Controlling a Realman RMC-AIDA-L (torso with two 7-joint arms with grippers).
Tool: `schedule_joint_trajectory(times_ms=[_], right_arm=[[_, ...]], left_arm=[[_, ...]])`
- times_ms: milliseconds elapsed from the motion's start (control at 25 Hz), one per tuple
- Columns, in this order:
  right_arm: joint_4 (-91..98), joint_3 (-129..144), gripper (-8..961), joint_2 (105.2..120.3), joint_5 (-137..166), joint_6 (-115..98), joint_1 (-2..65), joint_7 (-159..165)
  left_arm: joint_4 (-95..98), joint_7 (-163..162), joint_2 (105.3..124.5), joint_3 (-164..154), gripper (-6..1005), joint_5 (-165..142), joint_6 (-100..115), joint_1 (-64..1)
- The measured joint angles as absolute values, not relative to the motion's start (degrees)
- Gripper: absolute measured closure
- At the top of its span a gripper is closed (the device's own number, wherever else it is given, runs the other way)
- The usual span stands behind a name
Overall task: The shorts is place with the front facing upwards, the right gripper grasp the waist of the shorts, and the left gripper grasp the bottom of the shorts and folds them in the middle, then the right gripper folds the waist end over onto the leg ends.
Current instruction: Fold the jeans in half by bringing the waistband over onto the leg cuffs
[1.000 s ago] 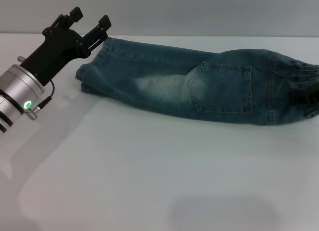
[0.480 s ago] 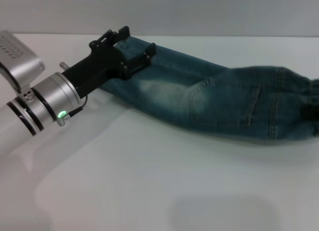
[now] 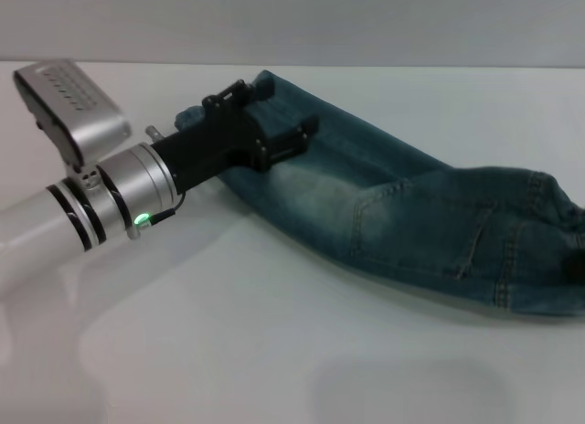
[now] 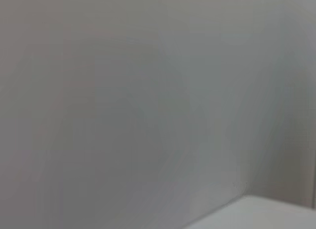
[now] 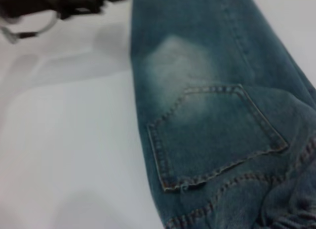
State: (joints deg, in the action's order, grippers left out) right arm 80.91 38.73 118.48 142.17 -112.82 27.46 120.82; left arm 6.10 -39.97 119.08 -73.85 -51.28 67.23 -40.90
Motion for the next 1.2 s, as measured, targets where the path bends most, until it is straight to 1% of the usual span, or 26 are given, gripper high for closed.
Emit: schedule_joint_trajectory(times_ms=[200, 560, 920, 1200], right_arm=[[82.5, 35.4, 871, 118.17, 138.8, -119.2, 27.3, 119.6], [83.7, 32.3, 874, 116.97, 132.3, -124.5, 28.1, 120.8], [83.7, 32.2, 875, 116.84, 127.3, -124.5, 28.6, 123.1], [83.5, 32.3, 876, 116.35, 125.4, -124.2, 30.1, 125.7]], left_arm=[[6.1, -39.9, 119.08, -75.7, 168, -51.1, 64.5, -41.3], [6.0, -40.4, 119.13, -78.2, 168, -51.3, 63.3, -41.1], [6.0, -42.3, 119.17, -83.8, 168, -51.2, 63.5, -40.3], [6.7, -43.6, 119.17, -87.1, 169, -51.2, 63.6, -38.2]])
